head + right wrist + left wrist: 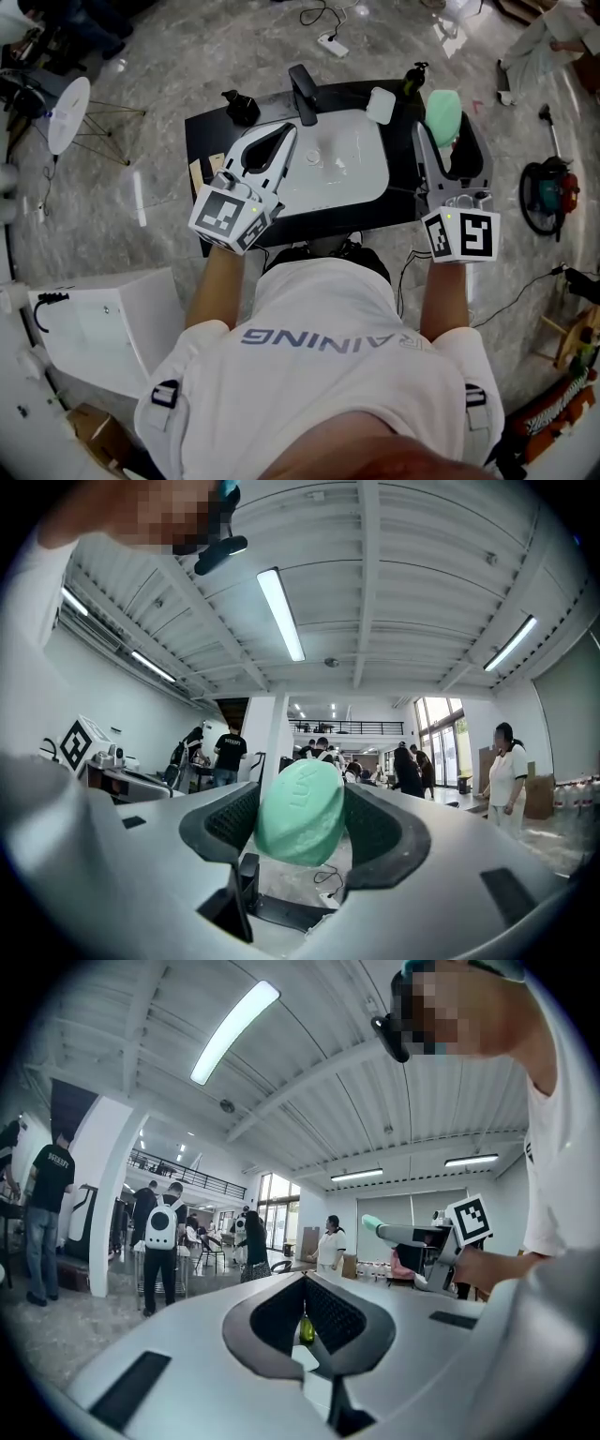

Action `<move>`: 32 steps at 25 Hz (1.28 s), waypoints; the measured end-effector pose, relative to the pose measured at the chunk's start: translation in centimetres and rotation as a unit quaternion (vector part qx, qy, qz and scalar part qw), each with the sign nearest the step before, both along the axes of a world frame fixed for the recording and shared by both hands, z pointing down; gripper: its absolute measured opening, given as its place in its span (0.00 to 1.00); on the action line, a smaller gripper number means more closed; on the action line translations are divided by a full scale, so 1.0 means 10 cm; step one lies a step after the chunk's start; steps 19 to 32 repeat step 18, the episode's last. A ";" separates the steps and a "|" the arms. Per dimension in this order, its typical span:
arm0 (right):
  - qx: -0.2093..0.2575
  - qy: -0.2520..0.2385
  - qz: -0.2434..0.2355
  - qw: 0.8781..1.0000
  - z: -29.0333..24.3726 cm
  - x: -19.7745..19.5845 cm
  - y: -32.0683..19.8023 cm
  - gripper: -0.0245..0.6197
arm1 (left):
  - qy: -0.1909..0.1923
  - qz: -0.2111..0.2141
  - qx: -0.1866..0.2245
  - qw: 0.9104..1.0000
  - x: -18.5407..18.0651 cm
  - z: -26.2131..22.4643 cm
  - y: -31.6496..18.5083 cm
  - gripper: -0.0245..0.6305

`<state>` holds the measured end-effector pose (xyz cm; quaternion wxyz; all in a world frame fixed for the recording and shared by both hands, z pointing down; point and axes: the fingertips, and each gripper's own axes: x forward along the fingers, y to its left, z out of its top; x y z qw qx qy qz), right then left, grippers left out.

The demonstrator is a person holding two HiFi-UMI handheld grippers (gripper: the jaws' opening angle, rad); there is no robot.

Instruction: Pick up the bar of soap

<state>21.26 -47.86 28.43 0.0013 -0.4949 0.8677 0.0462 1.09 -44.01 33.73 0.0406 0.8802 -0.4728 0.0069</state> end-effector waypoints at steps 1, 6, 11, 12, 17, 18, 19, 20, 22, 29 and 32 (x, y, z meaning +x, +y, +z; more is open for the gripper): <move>0.000 0.001 -0.001 1.000 0.00 -0.01 0.01 0.50 | 0.000 -0.001 0.002 1.000 -0.01 -0.02 0.01 0.05; -0.002 0.001 -0.005 1.000 0.00 -0.04 0.02 0.50 | -0.002 -0.004 0.007 1.000 -0.05 -0.07 0.01 0.05; -0.004 0.001 -0.011 1.000 0.00 -0.07 0.01 0.50 | -0.004 -0.005 0.008 1.000 -0.05 -0.10 0.03 0.05; -0.005 0.002 -0.011 1.000 -0.01 -0.07 0.00 0.50 | -0.003 -0.006 0.008 1.000 -0.05 -0.10 0.03 0.05; -0.003 0.002 -0.015 1.000 -0.01 -0.08 0.01 0.50 | -0.002 -0.008 0.007 1.000 -0.05 -0.10 0.03 0.05; -0.003 0.002 -0.016 1.000 -0.02 -0.08 0.01 0.50 | -0.002 -0.009 0.007 1.000 -0.05 -0.10 0.03 0.05; -0.003 0.002 -0.016 1.000 -0.02 -0.08 0.01 0.50 | -0.002 -0.009 0.007 1.000 -0.05 -0.10 0.03 0.05; -0.003 0.002 -0.016 1.000 -0.02 -0.08 0.01 0.50 | -0.002 -0.009 0.007 1.000 -0.05 -0.10 0.03 0.05; -0.003 0.002 -0.016 1.000 -0.02 -0.08 0.01 0.50 | -0.002 -0.009 0.007 1.000 -0.05 -0.10 0.03 0.05; -0.003 0.002 -0.016 1.000 -0.02 -0.08 0.01 0.50 | -0.002 -0.009 0.007 1.000 -0.05 -0.10 0.03 0.05; -0.003 0.002 -0.016 1.000 -0.02 -0.08 0.01 0.50 | -0.002 -0.009 0.007 1.000 -0.05 -0.10 0.03 0.05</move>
